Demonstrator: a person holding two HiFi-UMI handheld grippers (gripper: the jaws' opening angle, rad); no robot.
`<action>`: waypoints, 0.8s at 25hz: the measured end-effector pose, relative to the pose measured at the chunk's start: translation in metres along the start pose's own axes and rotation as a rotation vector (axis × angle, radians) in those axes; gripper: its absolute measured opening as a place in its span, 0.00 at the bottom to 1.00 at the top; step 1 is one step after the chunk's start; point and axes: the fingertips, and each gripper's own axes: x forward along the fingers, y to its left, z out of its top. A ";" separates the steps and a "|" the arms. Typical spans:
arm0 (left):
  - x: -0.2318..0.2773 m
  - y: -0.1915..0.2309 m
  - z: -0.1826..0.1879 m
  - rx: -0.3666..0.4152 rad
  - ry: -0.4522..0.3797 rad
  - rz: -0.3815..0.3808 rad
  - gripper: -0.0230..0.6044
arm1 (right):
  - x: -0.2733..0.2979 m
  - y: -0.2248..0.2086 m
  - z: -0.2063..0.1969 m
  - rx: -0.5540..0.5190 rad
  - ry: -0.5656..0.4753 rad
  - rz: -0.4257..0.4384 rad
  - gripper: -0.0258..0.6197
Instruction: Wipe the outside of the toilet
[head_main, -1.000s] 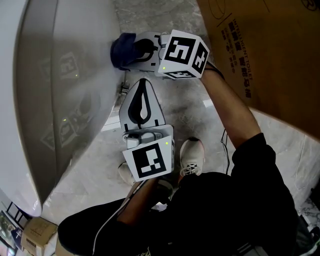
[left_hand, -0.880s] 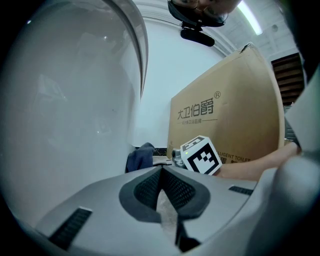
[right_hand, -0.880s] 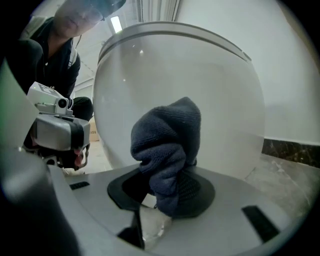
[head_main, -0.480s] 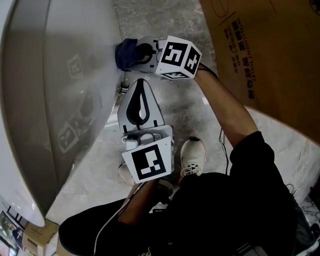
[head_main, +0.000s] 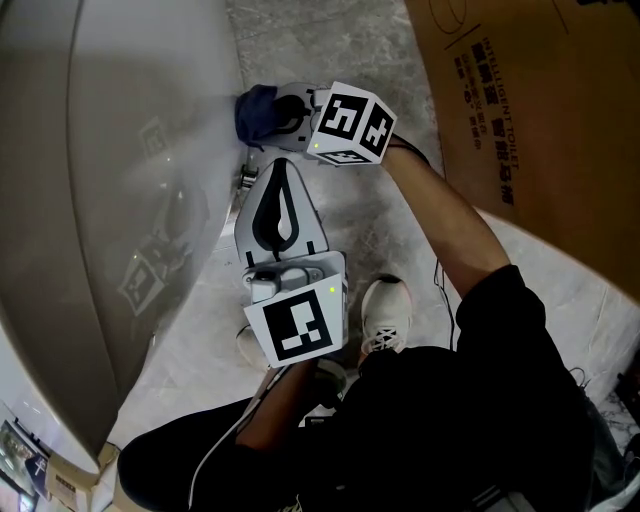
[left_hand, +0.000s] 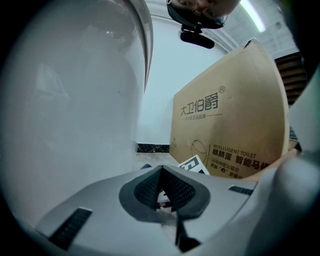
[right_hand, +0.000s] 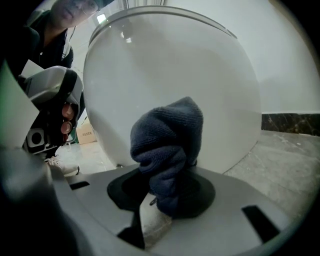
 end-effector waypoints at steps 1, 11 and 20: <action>0.000 0.001 -0.001 -0.003 0.003 0.002 0.06 | 0.001 0.000 -0.002 0.002 0.004 -0.001 0.22; 0.002 0.002 0.000 -0.010 -0.004 0.002 0.05 | 0.009 -0.003 -0.017 0.029 0.029 -0.013 0.22; -0.001 -0.001 0.002 -0.003 -0.008 0.000 0.06 | 0.012 -0.005 -0.024 0.036 0.051 -0.041 0.22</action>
